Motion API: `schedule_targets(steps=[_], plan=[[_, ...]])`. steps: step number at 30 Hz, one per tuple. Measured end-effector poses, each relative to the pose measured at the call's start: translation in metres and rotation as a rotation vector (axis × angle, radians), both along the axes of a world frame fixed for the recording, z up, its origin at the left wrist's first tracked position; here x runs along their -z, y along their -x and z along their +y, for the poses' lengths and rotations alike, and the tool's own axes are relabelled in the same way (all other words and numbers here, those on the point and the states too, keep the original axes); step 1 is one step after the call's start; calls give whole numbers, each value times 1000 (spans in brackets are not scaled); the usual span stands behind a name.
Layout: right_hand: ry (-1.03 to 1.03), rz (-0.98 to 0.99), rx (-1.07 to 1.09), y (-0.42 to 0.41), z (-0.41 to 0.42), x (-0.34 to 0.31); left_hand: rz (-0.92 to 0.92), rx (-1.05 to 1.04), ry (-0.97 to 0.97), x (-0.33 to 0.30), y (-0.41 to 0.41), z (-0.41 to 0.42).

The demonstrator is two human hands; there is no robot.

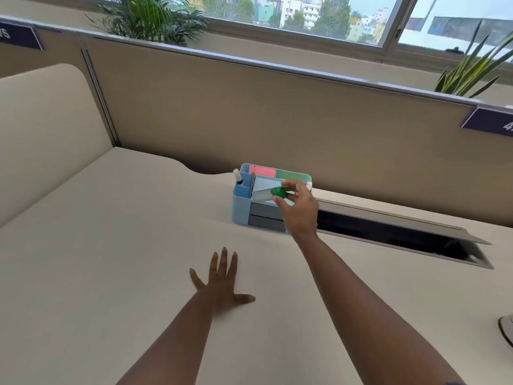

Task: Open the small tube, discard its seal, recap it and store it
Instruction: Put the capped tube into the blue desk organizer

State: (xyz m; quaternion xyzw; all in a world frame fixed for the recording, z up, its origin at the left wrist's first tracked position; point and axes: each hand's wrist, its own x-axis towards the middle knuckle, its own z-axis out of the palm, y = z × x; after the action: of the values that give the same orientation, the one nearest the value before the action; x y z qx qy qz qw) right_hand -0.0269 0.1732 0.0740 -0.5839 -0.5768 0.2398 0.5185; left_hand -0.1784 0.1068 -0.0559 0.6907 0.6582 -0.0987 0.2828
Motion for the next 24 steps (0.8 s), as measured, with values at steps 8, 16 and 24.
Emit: schedule_targets(steps=[8, 16, 24], plan=[[-40, -343, -128, 30, 38, 9, -3, 1, 31, 2, 0, 3], [51, -548, -174, 43, 56, 29, -21, 13, 81, -5, -3, 6], [129, -710, -239, 53, 62, 36, -21, 14, 102, -10, 0, 5]])
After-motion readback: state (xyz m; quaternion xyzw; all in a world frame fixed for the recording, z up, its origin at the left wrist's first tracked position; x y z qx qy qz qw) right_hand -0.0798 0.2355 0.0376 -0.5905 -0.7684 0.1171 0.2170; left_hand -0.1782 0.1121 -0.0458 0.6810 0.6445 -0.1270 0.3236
